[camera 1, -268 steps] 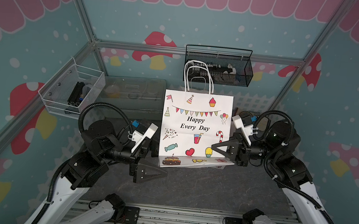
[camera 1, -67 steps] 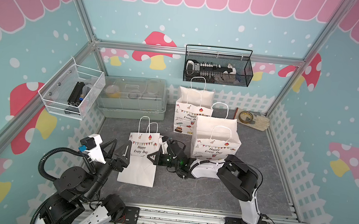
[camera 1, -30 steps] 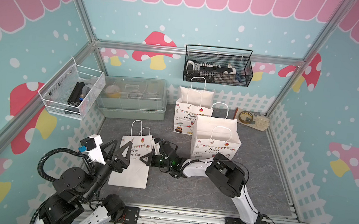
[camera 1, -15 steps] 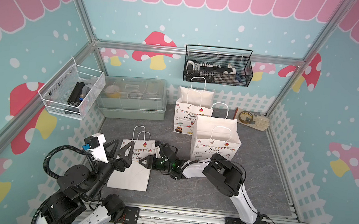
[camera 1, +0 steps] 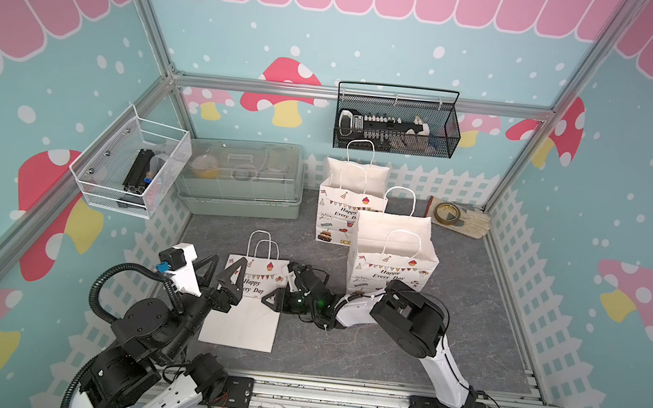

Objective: Put away the paper bag
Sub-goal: Place the paper bag at the center of the board.

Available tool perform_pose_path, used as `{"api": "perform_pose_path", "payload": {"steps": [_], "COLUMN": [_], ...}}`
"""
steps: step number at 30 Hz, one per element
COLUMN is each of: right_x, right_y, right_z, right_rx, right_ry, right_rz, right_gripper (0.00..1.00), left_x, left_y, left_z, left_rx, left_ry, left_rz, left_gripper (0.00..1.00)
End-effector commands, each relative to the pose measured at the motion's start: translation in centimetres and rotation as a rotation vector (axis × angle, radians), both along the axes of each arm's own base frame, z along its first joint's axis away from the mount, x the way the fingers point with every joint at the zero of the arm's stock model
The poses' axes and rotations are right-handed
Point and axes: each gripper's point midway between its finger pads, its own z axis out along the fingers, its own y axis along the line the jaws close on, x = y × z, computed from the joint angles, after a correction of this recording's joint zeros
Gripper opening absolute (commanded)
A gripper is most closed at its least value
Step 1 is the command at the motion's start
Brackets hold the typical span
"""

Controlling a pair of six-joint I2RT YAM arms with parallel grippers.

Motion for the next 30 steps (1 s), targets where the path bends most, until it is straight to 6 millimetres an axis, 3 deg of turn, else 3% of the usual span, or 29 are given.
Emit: {"api": "perform_pose_path", "payload": {"steps": [1, 8, 12, 16, 20, 26, 30], "right_x": [0.1, -0.3, -0.3, -0.3, -0.5, -0.3, -0.2], "right_y": [0.7, 0.7, -0.4, -1.9, -2.6, -2.9, -2.3], "right_z": [-0.5, -1.8, -2.2, -2.5, -2.9, -3.5, -3.3], "right_rx": [0.013, 0.001, -0.021, -0.046, -0.078, -0.114, -0.117], "right_ry": [0.029, 0.051, 0.043, 0.032, 0.019, 0.021, -0.006], "right_rz": [0.006, 0.023, 0.014, -0.01, -0.012, -0.014, 0.006], "right_gripper": [0.0, 0.1, 0.35, 0.49, 0.46, 0.21, 0.1], "left_x": [-0.3, 0.1, 0.6, 1.0, 1.4, 2.2, 2.7], "left_y": [0.0, -0.4, -0.6, -0.4, -0.5, -0.9, -1.2], "left_z": [0.4, 0.0, -0.8, -1.5, -2.1, -3.0, -3.7], "left_rx": [-0.003, 0.01, 0.031, 0.049, 0.052, 0.073, 0.078], "left_ry": [0.002, 0.02, 0.038, 0.051, 0.059, 0.084, 0.094], "left_rz": [-0.012, -0.014, -0.008, 0.016, 0.026, 0.036, 0.042], "left_gripper": [0.75, 0.76, 0.77, 0.77, 0.77, 0.78, 0.78]}}
